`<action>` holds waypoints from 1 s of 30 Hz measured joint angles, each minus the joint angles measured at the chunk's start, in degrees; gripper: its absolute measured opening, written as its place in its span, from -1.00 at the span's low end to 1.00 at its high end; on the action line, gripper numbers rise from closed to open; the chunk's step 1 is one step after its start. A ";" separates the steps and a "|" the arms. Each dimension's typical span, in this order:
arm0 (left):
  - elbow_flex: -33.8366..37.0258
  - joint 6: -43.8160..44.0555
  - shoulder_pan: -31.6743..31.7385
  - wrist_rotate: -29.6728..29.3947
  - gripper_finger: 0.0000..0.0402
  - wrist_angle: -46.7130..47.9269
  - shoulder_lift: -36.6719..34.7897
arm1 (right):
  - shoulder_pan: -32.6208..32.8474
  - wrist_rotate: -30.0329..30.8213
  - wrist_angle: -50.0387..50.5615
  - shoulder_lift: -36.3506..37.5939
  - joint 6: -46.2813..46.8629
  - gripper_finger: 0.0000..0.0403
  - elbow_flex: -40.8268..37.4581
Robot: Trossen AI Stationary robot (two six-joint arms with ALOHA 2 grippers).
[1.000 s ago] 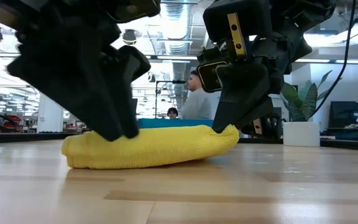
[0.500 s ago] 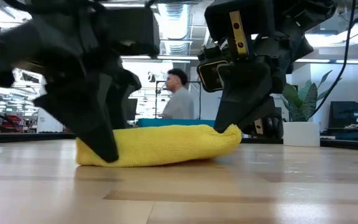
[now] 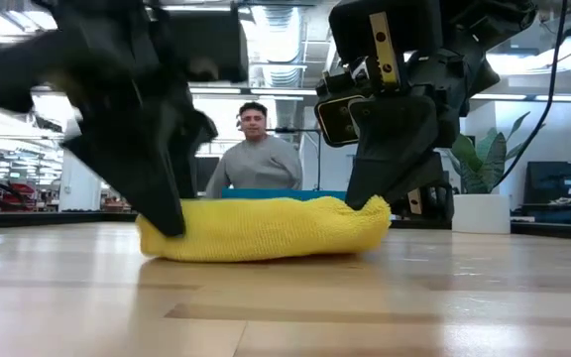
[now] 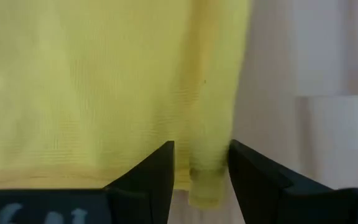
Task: Roll microfiber towels into tight, uniform cylinder then place into a basket
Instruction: Roll the yellow towel
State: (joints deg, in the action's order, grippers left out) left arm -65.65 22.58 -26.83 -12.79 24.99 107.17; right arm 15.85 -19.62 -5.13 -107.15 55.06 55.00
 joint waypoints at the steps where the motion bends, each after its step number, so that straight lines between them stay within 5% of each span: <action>1: 0.00 -0.04 -0.51 -0.37 -0.31 -0.04 -0.63 | -0.02 -0.02 -0.04 0.00 -0.01 -0.91 0.00; 14: -0.02 -7.32 -6.97 -3.96 -0.31 -5.60 -1.35 | -0.24 0.20 0.03 0.00 0.01 -0.92 0.00; 30: 2.08 -6.83 -1.91 -4.23 -0.31 -5.80 -1.07 | -0.19 0.18 -0.02 0.00 0.01 -0.91 0.00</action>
State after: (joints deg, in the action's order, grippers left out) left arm -63.57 15.75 -28.74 -17.03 19.19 106.10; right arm 15.66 -19.44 -5.15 -107.15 55.07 55.00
